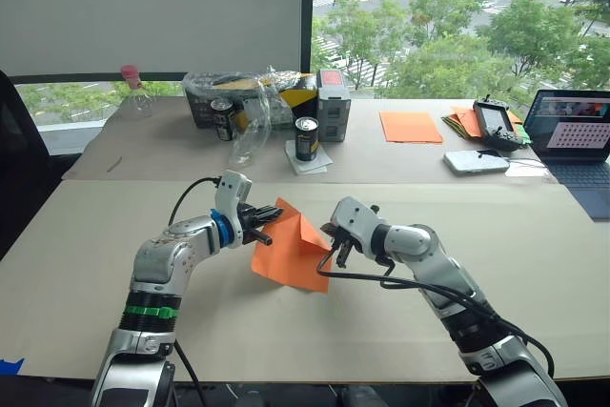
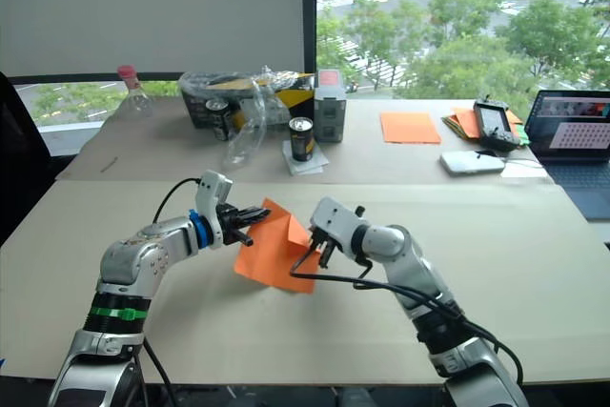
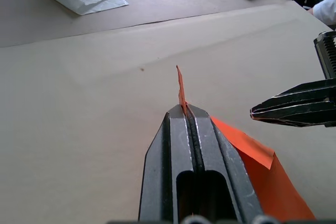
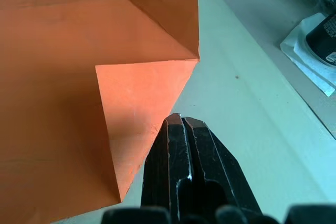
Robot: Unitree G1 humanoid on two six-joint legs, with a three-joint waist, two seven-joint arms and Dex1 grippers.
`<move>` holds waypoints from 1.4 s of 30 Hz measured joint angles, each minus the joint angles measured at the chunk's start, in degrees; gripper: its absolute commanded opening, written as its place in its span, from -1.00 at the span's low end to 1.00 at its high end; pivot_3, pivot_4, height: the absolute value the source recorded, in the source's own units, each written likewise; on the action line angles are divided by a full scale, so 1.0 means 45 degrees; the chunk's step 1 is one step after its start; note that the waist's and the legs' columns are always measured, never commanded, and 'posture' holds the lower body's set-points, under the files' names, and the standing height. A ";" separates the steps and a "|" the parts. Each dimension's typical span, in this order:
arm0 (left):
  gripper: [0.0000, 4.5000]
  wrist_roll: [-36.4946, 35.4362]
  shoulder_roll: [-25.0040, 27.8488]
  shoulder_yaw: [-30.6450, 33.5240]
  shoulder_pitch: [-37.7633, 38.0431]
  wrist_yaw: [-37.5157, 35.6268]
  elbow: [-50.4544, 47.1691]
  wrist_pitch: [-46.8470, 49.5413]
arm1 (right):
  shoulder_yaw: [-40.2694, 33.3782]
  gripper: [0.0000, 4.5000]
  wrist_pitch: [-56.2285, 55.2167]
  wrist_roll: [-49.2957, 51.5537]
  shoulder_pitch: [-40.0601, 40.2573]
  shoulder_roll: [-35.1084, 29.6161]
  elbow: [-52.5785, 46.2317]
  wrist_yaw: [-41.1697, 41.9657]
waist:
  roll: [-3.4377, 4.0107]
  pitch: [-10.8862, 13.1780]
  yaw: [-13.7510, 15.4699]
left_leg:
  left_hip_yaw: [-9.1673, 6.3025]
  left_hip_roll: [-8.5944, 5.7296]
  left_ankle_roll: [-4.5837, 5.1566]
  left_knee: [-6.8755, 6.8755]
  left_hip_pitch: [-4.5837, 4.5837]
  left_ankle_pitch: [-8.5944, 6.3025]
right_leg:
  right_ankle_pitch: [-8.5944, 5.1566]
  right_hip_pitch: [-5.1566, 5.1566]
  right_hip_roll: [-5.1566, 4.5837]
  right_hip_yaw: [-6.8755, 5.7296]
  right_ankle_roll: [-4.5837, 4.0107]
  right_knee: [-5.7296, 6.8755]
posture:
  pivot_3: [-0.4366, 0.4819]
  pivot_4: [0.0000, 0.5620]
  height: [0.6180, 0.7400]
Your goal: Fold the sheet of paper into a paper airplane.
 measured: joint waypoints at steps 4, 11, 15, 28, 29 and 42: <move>-0.99 0.0831 0.0162 -0.0769 0.0246 -0.0229 0.0189 -0.1033 | 0.0036 -1.00 0.0155 0.0003 0.0094 0.0286 0.0038 -0.0036 | 0.0000 0.0000 0.0004 | 0.0000 -0.0002 -0.0014 0.0013 -0.0077 0.0009 | 0.0006 -0.0085 -0.0003 0.0002 -0.0007 0.0029 | -0.05 -0.47 0.84; -0.99 0.1948 0.0061 -0.1575 0.0733 -0.0368 0.0368 -0.2895 | 0.0300 -1.00 0.1340 0.0007 0.0323 0.1125 0.0377 -0.0438 | 0.0002 -0.0001 0.0009 | 0.0004 -0.0003 -0.0014 0.0013 -0.0065 0.0009 | 0.0008 -0.0077 -0.0003 0.0003 -0.0010 0.0034 | -0.05 -0.47 0.84; -0.99 0.2634 0.0144 -0.2086 0.1127 -0.0495 0.0407 -0.3863 | 0.0225 -1.00 0.1688 0.0030 0.0318 0.1374 0.0415 -0.0763 | 0.0003 -0.0002 0.0018 | 0.0002 -0.0001 -0.0014 0.0013 -0.0050 0.0009 | 0.0009 -0.0064 0.0000 0.0002 -0.0012 0.0038 | -0.05 -0.47 0.84; -0.99 0.6038 0.0882 -0.4038 0.1814 -0.0447 0.0098 -0.7722 | 0.0101 -1.00 0.1755 0.0155 0.0267 0.1434 0.0527 -0.1081 | 0.0005 -0.0003 0.0075 | 0.0001 -0.0002 -0.0013 0.0014 -0.0048 0.0009 | 0.0011 -0.0056 -0.0001 0.0001 -0.0014 0.0040 | -0.05 -0.47 0.84; -0.99 0.6341 0.0961 -0.4161 0.1824 -0.0384 0.0166 -0.8019 | -0.0023 -1.00 0.1779 0.0248 0.0267 0.1536 0.0588 -0.1135 | 0.0005 -0.0003 0.0081 | 0.0002 -0.0003 -0.0013 0.0014 -0.0050 0.0009 | 0.0011 -0.0058 -0.0001 0.0000 -0.0014 0.0040 | -0.05 -0.47 0.84; -0.99 0.8629 0.1201 -0.5006 0.1590 -0.0140 0.0215 -0.9545 | -0.1360 -1.00 0.1702 0.1618 -0.1291 0.2369 0.2273 -0.1149 | 0.0017 -0.0009 0.0102 | 0.0002 -0.0005 -0.0012 0.0014 -0.0036 0.0010 | 0.0012 -0.0046 -0.0002 0.0000 -0.0015 0.0047 | -0.05 -0.47 0.84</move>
